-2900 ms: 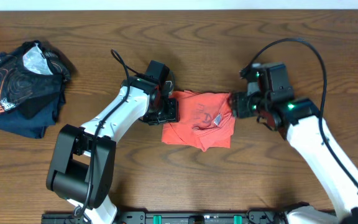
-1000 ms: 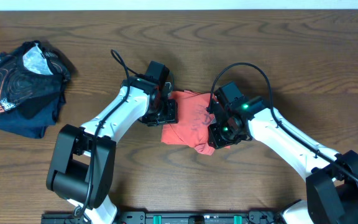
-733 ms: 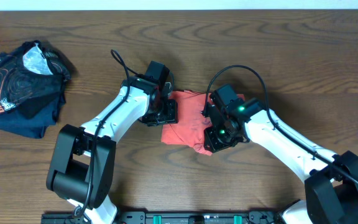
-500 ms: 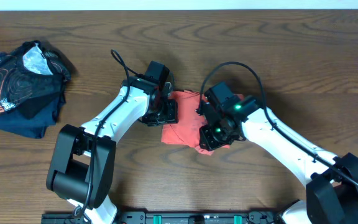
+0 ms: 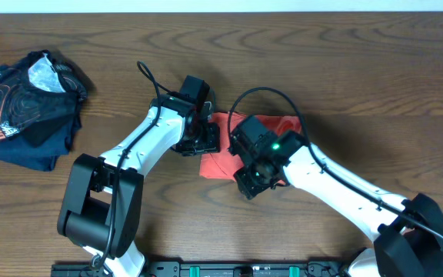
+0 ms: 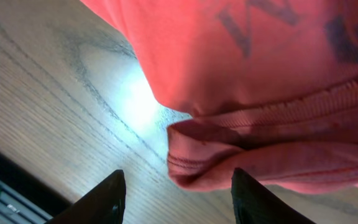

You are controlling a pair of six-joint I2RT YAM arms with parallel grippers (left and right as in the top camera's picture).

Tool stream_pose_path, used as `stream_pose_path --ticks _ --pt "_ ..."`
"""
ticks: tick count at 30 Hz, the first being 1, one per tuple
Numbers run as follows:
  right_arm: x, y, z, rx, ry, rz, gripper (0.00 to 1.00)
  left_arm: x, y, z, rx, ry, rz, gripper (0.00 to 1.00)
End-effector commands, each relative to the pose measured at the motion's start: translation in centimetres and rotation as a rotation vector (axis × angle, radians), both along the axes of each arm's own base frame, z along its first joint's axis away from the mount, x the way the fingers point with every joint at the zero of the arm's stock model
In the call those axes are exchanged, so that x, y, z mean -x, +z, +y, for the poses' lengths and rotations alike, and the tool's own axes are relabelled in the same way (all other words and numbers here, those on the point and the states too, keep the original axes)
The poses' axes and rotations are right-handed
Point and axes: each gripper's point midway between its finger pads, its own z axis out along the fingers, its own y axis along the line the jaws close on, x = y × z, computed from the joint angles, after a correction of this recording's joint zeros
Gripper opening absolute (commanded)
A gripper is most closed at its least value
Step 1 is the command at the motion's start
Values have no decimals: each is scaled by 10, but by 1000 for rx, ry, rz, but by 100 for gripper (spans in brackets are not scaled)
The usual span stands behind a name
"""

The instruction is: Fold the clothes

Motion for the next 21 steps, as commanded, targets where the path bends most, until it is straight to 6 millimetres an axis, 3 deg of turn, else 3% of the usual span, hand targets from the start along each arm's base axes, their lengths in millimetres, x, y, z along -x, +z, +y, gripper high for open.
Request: stream_pose_path --ticks 1,10,12,15,17,21 --pt "2 -8 -3 69 48 -52 53 1 -2 2 -15 -19 -4 54" --pt "-3 -27 -14 179 56 -73 48 2 -2 2 -15 -19 -4 54" --pt "-6 -32 -18 211 47 -85 35 2 -2 3 -15 -19 -4 54" --pt "-15 -33 -28 269 -12 -126 24 2 -2 2 -15 -19 -4 54" --pt "-20 -32 -34 301 -37 -156 2 2 -2 2 -15 -19 -4 54" --pt "-36 -21 -62 417 -213 -256 1 2 -2 3 -15 -19 -4 54"
